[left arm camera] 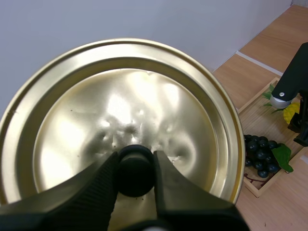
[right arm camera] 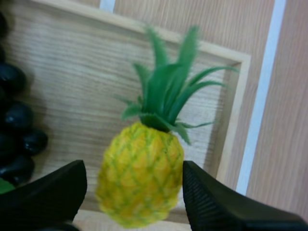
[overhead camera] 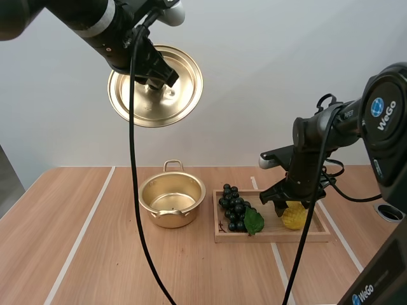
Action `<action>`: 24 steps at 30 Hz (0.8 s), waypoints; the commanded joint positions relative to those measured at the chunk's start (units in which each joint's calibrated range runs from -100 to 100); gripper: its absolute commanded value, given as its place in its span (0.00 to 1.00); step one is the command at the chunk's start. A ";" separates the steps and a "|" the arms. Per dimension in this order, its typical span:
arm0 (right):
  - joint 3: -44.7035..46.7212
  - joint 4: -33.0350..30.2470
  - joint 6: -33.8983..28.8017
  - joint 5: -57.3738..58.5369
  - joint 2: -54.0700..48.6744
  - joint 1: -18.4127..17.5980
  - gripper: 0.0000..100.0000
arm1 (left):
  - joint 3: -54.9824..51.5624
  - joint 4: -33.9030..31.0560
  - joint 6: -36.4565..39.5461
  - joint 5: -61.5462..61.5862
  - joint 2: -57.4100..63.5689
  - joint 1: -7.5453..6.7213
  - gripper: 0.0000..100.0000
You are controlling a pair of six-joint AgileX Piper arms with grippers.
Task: Open the pot, put the pineapple inside, and close it
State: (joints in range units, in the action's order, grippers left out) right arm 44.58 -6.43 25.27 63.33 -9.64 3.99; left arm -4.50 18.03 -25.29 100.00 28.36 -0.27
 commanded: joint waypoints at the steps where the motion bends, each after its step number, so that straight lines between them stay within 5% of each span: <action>1: 1.01 -0.97 -0.31 -1.30 0.90 0.27 0.95 | 0.36 0.10 -0.17 0.00 0.50 -0.05 0.00; 24: 2.32 -2.36 -0.40 -8.61 5.82 0.29 0.95 | 0.36 0.57 -1.00 0.00 0.50 -0.05 0.00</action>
State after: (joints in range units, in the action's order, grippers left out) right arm 46.59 -8.27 25.06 55.87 -3.70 3.99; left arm -4.50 17.93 -26.24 100.00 28.36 -0.27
